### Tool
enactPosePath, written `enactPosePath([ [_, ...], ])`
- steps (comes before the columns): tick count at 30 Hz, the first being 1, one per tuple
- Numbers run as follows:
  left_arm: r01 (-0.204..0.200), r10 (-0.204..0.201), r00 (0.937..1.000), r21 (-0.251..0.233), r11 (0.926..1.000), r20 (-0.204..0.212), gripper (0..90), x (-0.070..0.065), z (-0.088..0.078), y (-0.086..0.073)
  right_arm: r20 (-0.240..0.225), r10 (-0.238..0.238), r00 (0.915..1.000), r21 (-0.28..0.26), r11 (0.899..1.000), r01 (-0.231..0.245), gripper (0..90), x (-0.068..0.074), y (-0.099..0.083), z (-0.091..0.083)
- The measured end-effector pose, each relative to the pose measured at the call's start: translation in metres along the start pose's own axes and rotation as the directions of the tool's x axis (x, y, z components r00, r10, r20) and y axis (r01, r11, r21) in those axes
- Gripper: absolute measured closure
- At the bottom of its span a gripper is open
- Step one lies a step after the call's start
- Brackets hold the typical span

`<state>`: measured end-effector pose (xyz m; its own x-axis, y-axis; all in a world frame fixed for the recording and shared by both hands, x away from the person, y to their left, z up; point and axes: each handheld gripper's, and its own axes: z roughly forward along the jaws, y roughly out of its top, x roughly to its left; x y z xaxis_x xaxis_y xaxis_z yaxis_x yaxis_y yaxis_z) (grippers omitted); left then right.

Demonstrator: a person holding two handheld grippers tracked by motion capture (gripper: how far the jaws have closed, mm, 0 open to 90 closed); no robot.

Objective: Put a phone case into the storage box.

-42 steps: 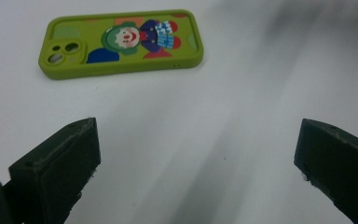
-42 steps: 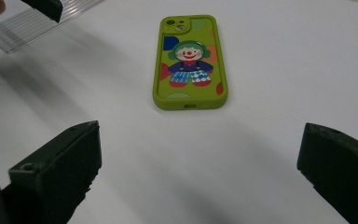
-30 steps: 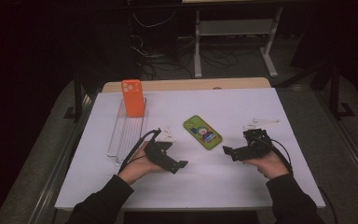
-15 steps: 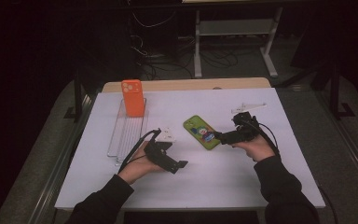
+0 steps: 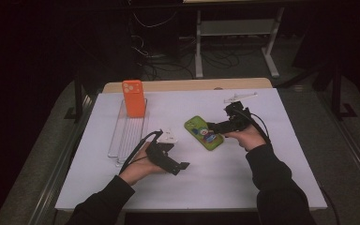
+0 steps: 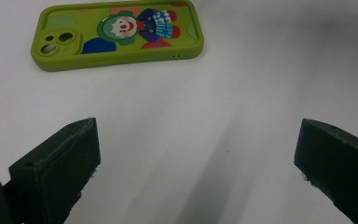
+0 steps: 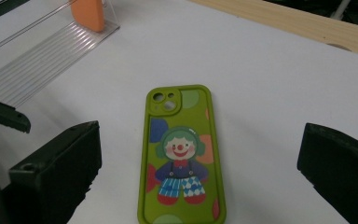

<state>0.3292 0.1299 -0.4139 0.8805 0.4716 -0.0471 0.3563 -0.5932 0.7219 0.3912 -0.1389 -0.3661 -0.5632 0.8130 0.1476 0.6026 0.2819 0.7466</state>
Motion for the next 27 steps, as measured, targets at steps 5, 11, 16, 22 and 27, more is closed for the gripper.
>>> enactPosePath([
  [5,0.001,-0.001,1.0000,-0.003,1.0000,-0.001,0.0,0.000,0.001,0.000,0.004,0.000,1.0000,0.000,1.000,0.000,0.0,0.000,0.012,0.008],
  [11,0.010,-0.010,0.9999,-0.009,0.9999,0.004,0.0,-0.001,0.002,0.000,0.012,-0.020,0.9997,0.027,0.999,0.020,0.0,0.001,0.024,0.018],
  [16,0.016,-0.016,0.9999,-0.005,0.9999,0.003,0.0,-0.001,0.001,0.000,0.009,-0.039,0.9992,0.057,0.998,0.039,0.0,0.002,0.027,0.026],
  [22,0.020,-0.020,0.9997,-0.007,0.9998,0.011,0.0,-0.002,0.002,0.000,0.001,-0.045,0.9990,0.123,0.991,0.044,0.0,0.007,0.029,0.036],
  [27,0.016,-0.016,0.9998,-0.007,0.9998,0.013,0.0,-0.001,0.002,0.000,-0.002,-0.074,0.9973,0.191,0.979,0.073,0.0,0.008,0.026,0.047],
])
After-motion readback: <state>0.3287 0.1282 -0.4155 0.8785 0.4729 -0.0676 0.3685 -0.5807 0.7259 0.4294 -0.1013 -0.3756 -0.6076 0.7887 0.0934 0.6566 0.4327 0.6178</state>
